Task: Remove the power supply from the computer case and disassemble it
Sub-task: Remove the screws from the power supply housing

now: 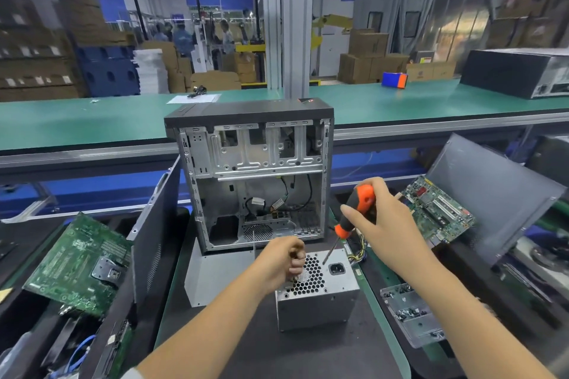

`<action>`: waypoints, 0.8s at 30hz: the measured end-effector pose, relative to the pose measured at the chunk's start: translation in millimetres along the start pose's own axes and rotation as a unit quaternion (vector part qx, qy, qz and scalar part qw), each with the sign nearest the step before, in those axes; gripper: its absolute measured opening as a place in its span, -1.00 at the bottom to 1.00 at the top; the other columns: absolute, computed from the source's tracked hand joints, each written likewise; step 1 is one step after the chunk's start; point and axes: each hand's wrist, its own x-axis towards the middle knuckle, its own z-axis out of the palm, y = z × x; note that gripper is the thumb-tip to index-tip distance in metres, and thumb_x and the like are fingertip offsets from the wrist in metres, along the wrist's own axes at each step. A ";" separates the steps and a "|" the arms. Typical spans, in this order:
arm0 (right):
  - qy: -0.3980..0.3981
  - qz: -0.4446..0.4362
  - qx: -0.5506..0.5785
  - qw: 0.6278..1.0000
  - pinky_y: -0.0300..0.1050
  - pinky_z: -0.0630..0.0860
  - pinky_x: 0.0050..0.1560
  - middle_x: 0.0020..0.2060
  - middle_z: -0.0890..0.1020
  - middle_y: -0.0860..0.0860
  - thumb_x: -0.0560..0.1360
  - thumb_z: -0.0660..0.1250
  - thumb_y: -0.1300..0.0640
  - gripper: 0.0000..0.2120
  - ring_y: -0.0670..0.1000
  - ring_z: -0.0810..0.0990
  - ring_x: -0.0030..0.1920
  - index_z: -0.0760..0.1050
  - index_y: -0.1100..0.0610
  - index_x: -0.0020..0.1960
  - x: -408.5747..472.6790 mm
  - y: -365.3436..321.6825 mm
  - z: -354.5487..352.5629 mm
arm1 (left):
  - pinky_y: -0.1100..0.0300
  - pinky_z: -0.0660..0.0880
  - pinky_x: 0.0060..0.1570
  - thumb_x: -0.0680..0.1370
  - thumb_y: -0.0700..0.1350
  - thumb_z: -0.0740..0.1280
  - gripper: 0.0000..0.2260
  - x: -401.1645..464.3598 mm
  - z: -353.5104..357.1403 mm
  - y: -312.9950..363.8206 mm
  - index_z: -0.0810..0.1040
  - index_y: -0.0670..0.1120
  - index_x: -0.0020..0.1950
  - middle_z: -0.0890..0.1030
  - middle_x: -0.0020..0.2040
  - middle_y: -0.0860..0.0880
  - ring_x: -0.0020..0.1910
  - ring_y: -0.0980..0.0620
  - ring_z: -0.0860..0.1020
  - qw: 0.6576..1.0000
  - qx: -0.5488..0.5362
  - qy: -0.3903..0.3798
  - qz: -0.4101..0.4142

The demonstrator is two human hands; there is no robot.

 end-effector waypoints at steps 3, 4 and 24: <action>0.019 0.010 0.034 0.999 -0.40 0.38 -0.30 -0.22 0.51 0.04 0.53 0.34 0.09 -0.76 -0.16 0.53 -0.23 0.30 0.05 0.08 -0.7 3.2 3.1 | 0.30 0.14 -0.59 0.54 -0.34 0.15 -0.80 10.3 9.9 -3.1 0.34 -0.16 -0.26 0.38 -0.44 -0.07 -0.54 0.08 0.24 0.996 -0.073 0.025 0.033; 0.027 0.014 0.048 0.998 -0.44 0.37 -0.30 -0.22 0.52 0.02 0.54 0.34 0.11 -0.74 -0.23 0.52 -0.23 0.28 0.04 0.12 -1.2 4.4 4.0 | 0.29 0.12 -0.60 0.53 -0.35 0.16 -0.82 13.6 11.7 -3.8 0.37 -0.18 -0.26 0.38 -0.45 -0.07 -0.56 0.09 0.23 0.995 -0.078 0.038 0.052; 0.082 -0.085 0.024 0.993 -0.25 0.45 -0.12 -0.08 0.46 -0.10 0.53 0.35 0.08 -0.61 -0.13 0.43 -0.16 0.36 0.08 0.31 -26.2 16.3 24.7 | 0.29 0.24 -0.49 0.52 -0.22 0.22 -0.75 18.8 7.3 -35.1 0.65 0.04 -0.14 0.46 -0.45 -0.09 -0.53 0.09 0.26 0.918 0.269 0.048 0.289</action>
